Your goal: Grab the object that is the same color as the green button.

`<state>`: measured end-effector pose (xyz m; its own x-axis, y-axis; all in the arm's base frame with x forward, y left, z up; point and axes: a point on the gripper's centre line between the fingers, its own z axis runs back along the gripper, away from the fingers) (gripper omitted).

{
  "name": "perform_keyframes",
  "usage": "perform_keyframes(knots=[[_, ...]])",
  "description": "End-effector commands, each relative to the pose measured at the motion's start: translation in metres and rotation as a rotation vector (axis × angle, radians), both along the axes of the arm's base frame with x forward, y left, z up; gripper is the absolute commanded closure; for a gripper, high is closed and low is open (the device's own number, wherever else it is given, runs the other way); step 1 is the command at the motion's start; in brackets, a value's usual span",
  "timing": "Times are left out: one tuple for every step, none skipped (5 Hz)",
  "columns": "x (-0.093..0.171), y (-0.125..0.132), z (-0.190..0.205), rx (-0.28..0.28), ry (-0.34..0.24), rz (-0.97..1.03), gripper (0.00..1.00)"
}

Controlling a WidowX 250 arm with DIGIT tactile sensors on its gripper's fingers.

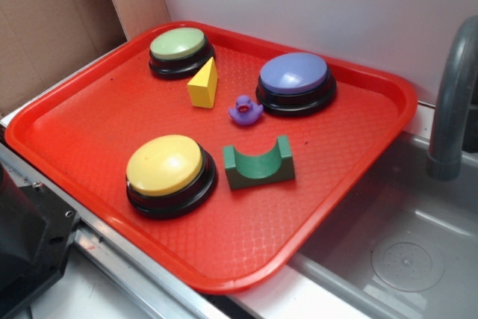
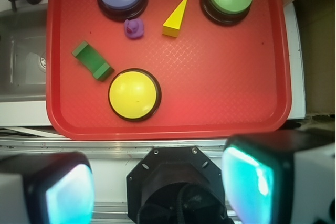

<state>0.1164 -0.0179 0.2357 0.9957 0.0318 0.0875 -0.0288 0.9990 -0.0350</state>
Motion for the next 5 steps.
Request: perform_keyframes(knots=[[0.0,0.0,0.0,0.0,0.0,0.0,0.0],[0.01,-0.006,-0.001,0.02,-0.02,-0.12,0.0],[0.027,-0.018,-0.003,0.054,-0.022,-0.267,0.0],[0.047,-0.034,-0.012,0.049,-0.065,-0.437,0.0],[0.066,-0.049,-0.028,0.073,-0.084,-0.531,0.0]])
